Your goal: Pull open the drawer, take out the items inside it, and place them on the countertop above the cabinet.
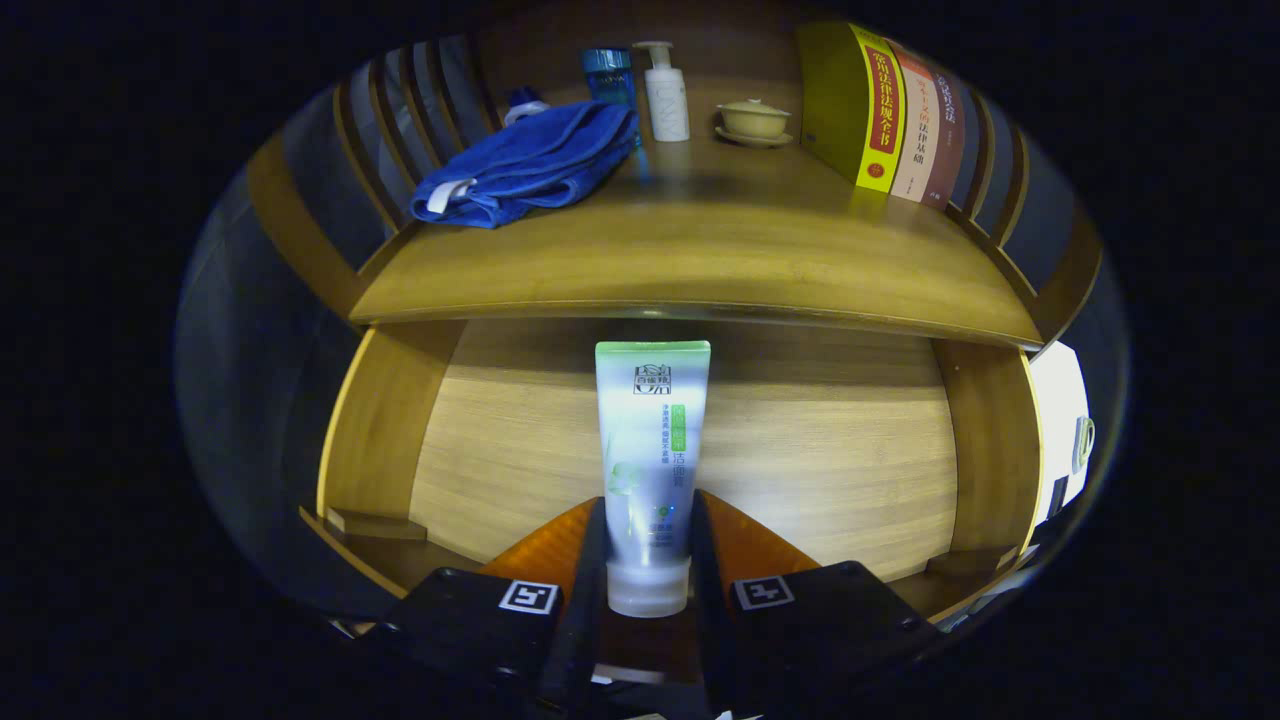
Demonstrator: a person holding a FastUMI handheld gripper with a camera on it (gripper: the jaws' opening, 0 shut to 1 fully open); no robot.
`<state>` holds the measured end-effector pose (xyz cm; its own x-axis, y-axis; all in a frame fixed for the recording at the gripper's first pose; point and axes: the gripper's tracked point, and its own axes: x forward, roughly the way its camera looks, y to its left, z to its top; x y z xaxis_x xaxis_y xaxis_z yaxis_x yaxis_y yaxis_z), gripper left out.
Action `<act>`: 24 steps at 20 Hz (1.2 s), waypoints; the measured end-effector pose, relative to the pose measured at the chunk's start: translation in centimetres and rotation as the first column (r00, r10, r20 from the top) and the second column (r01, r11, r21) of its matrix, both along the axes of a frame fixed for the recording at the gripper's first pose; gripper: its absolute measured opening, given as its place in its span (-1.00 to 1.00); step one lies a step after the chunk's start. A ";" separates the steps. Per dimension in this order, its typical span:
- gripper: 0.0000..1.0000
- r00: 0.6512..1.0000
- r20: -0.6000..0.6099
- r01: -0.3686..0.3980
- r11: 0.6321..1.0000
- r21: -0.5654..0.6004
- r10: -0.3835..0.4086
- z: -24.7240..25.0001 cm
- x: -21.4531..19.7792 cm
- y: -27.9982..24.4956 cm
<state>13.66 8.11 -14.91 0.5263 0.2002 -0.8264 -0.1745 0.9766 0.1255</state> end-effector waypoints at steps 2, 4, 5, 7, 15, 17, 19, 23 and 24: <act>0.00 1.000 0.016 -0.001 1.000 0.013 0.000 0.3 -0.1 0.2; 0.00 0.999 0.039 0.001 1.000 0.029 -0.002 1.7 -1.0 -0.3; 0.00 0.999 0.053 0.003 0.999 0.040 -0.005 2.7 -1.4 -0.4; 0.00 0.996 0.093 0.006 0.999 0.050 -0.010 4.2 -1.2 -0.6; 0.00 0.962 0.266 0.044 0.998 0.047 -0.055 11.1 4.5 -2.3; 0.00 0.953 0.294 0.058 0.997 0.048 -0.069 11.8 6.4 -2.6; 0.00 0.947 0.310 0.071 0.997 0.041 -0.081 12.1 8.7 -3.0; 0.00 0.954 0.283 0.089 0.994 0.059 -0.102 11.1 12.2 -2.9; 0.00 0.953 0.281 0.097 0.993 0.062 -0.111 10.8 12.7 -3.0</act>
<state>26.38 5.08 -4.15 0.7578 0.1666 -0.6309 -0.1074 0.9855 0.1313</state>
